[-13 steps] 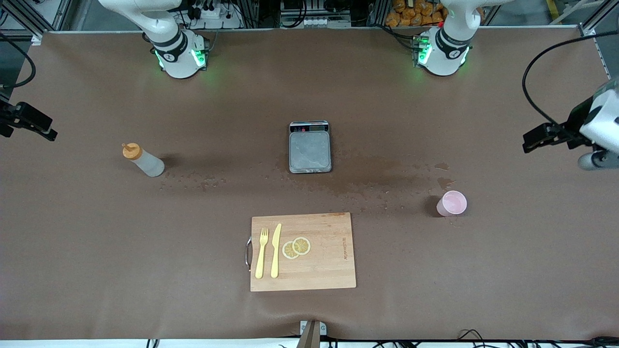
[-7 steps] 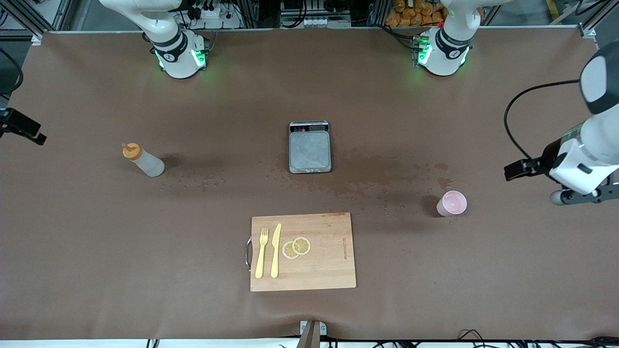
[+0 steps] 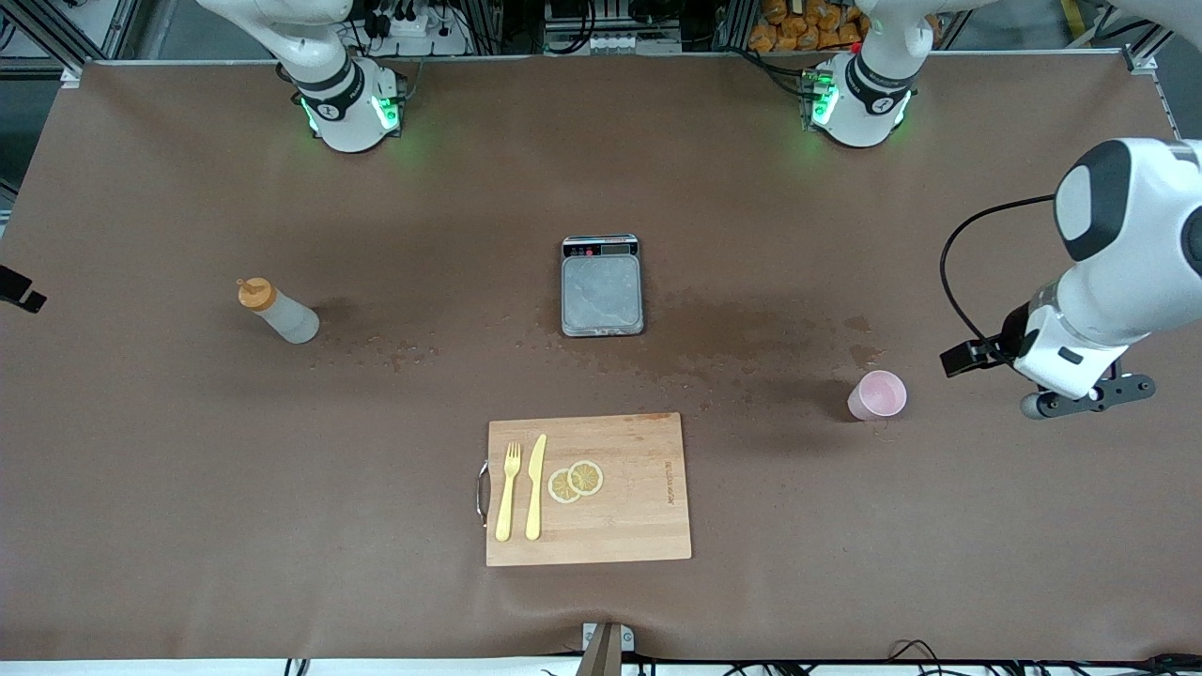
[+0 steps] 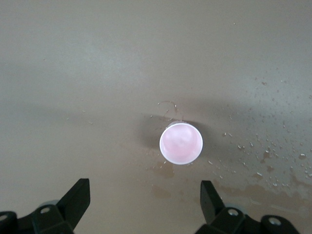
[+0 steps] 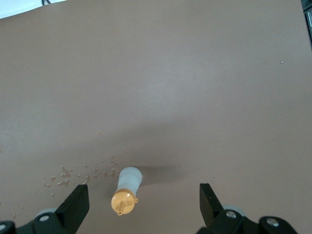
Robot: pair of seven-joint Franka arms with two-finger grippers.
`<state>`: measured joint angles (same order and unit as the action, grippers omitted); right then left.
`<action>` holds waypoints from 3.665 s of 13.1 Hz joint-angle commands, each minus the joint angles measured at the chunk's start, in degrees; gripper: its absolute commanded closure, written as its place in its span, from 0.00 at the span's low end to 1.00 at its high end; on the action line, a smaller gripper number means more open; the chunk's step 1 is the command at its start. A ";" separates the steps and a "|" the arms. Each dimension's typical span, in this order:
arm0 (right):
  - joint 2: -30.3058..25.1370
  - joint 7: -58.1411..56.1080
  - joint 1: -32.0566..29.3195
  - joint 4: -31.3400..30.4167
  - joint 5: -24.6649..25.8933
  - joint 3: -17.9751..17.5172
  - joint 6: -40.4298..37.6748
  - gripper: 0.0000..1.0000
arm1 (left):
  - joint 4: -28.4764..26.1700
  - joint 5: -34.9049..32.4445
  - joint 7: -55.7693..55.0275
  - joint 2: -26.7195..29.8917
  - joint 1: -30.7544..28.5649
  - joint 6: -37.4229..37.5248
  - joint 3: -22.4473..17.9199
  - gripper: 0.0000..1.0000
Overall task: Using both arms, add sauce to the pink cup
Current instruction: 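Reach the left gripper to the pink cup and grasp it, then carry the pink cup onto the scale while the right gripper grasps the bottle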
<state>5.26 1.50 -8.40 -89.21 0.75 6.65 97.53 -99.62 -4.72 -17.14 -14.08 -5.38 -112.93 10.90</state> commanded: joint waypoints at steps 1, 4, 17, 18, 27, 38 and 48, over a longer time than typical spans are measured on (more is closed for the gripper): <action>1.51 -2.02 -3.37 0.71 -1.89 -0.76 0.30 0.00 | -6.27 -0.99 -0.96 1.16 -0.16 -7.54 0.17 0.00; 3.43 -2.47 -7.32 0.71 -9.44 -0.68 0.21 0.00 | -11.02 -1.08 -0.96 -0.06 -0.42 -15.19 0.17 0.00; 14.24 7.43 -14.63 0.71 -15.87 -0.68 -8.82 0.00 | -12.70 -1.17 -1.05 -10.44 -0.34 -23.83 0.17 0.09; 15.04 9.72 -15.07 0.71 -16.57 -0.76 -10.41 0.00 | -12.70 -1.17 -1.05 -10.70 -0.34 -23.83 0.17 0.15; 25.05 14.39 -17.27 0.71 -22.72 -0.76 -14.64 0.00 | -12.62 -1.17 -1.14 -12.37 -0.16 -23.83 0.17 1.00; 36.66 17.39 -17.62 0.53 -32.21 -0.94 -17.19 0.00 | -12.09 -1.08 -29.92 -4.30 1.16 -18.30 19.47 1.00; 42.99 17.31 -18.15 0.27 -38.72 -0.94 -23.08 0.00 | -11.74 -6.69 -65.27 -7.53 16.96 -19.17 27.68 1.00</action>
<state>47.20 17.74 -25.72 -89.69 -36.42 6.53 76.03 -111.91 -8.46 -78.21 -20.29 8.98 -131.77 38.87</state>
